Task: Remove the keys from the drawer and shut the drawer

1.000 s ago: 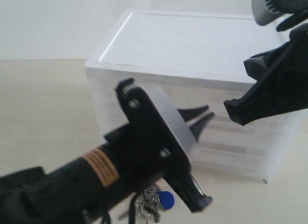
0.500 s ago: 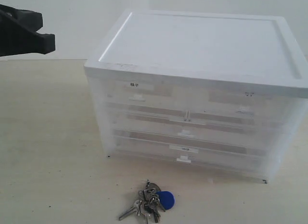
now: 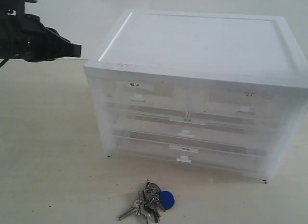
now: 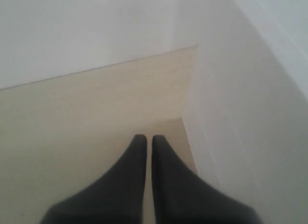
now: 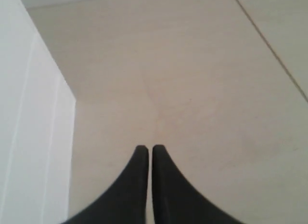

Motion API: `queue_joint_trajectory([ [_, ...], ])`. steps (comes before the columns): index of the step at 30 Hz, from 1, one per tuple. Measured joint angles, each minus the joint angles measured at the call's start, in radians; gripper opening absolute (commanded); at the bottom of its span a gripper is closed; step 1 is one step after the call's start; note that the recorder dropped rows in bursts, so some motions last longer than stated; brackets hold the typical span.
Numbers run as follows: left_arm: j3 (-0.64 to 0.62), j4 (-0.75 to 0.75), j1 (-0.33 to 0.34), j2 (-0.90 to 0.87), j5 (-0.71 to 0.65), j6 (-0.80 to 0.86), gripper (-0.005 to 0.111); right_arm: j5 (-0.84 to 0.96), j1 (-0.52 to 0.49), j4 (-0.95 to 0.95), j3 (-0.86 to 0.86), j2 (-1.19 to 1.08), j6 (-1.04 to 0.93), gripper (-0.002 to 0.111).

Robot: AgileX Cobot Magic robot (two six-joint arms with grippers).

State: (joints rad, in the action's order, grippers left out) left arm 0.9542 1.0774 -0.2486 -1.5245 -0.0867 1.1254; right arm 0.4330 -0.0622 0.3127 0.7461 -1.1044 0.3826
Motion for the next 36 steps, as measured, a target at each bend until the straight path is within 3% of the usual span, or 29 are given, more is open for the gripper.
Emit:
queue_joint_trajectory([
  [9, 0.104, 0.005, 0.010, -0.112, -0.098, 0.000, 0.005, -0.046, -0.005, -0.436, 0.017, -0.024, -0.395, 0.000],
  [15, 0.108, 0.047, 0.012, -0.104, -0.218, -0.003, 0.005, -0.017, -0.005, -0.860, 0.019, -0.024, -0.777, 0.000],
  [27, 0.105, 0.102, 0.008, -0.031, -0.347, 0.035, 0.005, 0.000, -0.005, -0.924, 0.019, -0.024, -0.827, 0.000],
  [36, 0.051, 0.158, 0.008, -0.035, -0.333, 0.100, 0.005, 0.002, 0.040, -0.924, 0.019, -0.024, -0.853, 0.000],
])
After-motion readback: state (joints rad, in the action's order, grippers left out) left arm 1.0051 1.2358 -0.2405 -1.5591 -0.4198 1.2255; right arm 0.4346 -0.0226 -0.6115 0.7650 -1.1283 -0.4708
